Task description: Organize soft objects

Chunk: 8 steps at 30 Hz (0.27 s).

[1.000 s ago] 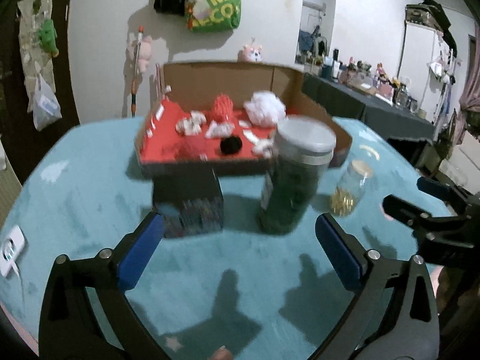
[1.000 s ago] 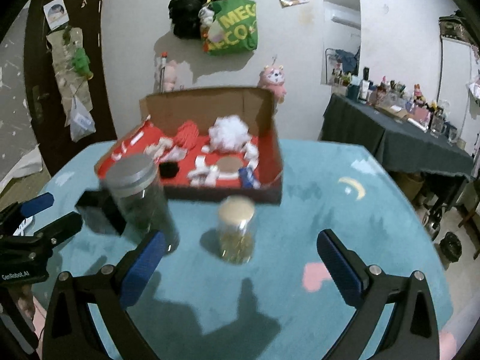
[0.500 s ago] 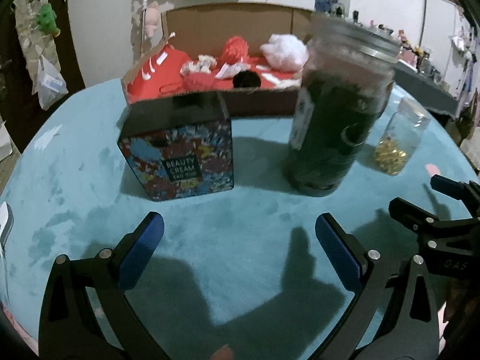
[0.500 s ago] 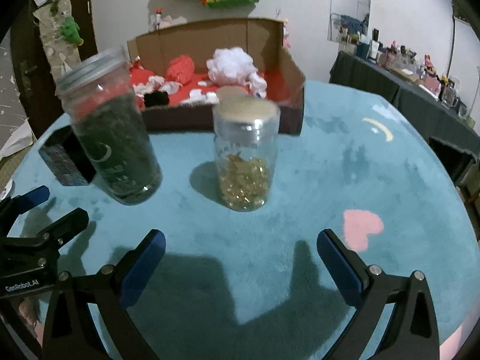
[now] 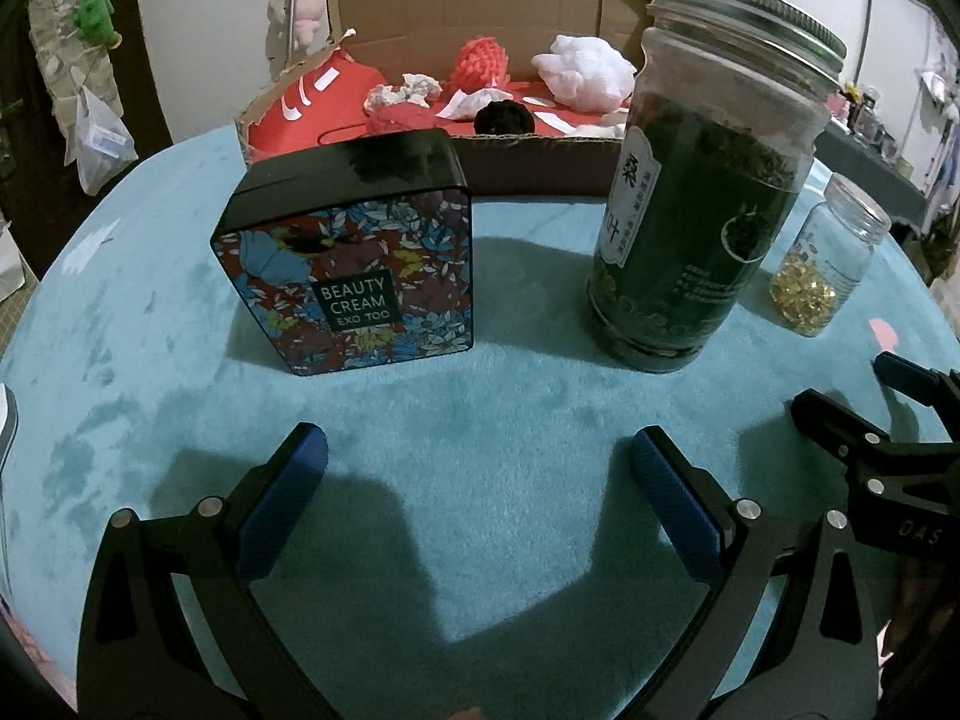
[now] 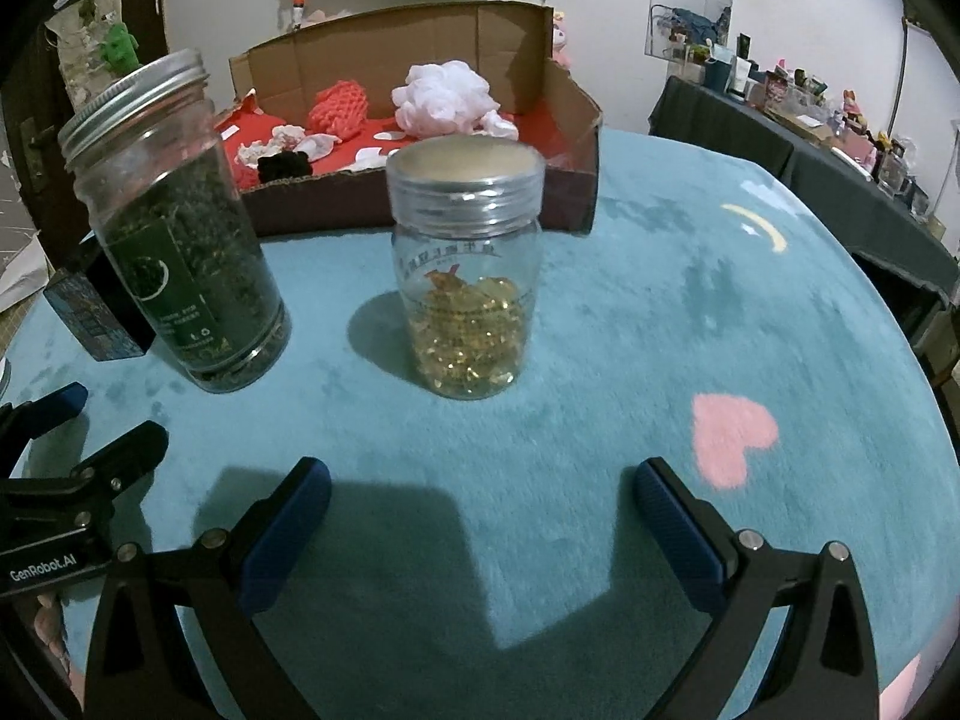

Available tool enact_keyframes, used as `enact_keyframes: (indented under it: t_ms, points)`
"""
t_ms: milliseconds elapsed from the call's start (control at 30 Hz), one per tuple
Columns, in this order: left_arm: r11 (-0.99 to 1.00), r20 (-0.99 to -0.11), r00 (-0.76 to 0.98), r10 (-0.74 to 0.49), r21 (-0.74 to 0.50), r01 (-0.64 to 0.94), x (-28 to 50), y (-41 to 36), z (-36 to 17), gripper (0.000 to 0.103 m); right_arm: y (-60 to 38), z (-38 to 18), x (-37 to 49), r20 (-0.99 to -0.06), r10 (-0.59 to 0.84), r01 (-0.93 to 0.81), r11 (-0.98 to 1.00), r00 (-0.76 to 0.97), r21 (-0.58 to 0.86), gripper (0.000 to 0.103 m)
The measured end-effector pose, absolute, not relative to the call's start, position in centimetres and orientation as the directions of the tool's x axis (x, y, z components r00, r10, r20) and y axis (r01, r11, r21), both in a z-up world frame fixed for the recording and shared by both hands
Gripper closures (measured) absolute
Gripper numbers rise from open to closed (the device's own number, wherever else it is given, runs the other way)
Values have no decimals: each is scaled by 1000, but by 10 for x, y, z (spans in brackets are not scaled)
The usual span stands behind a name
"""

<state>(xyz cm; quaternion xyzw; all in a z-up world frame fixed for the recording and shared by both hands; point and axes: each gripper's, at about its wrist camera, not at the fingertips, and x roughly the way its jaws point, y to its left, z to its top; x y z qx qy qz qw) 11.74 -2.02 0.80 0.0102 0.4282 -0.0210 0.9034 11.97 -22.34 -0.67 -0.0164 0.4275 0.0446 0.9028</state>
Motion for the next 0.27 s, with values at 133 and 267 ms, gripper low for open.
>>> enact_keyframes:
  t_ms: [133,267]
  points:
    - [999,-774,632,-30,-1,46,117,-20,8,0,-223,-7,120,-773,67,-95,995,631,9,0]
    - [999,-774,632,-30,-1,47,118,-19,8,0,-223,-7,120,-773,67,-94,995,631,10,0]
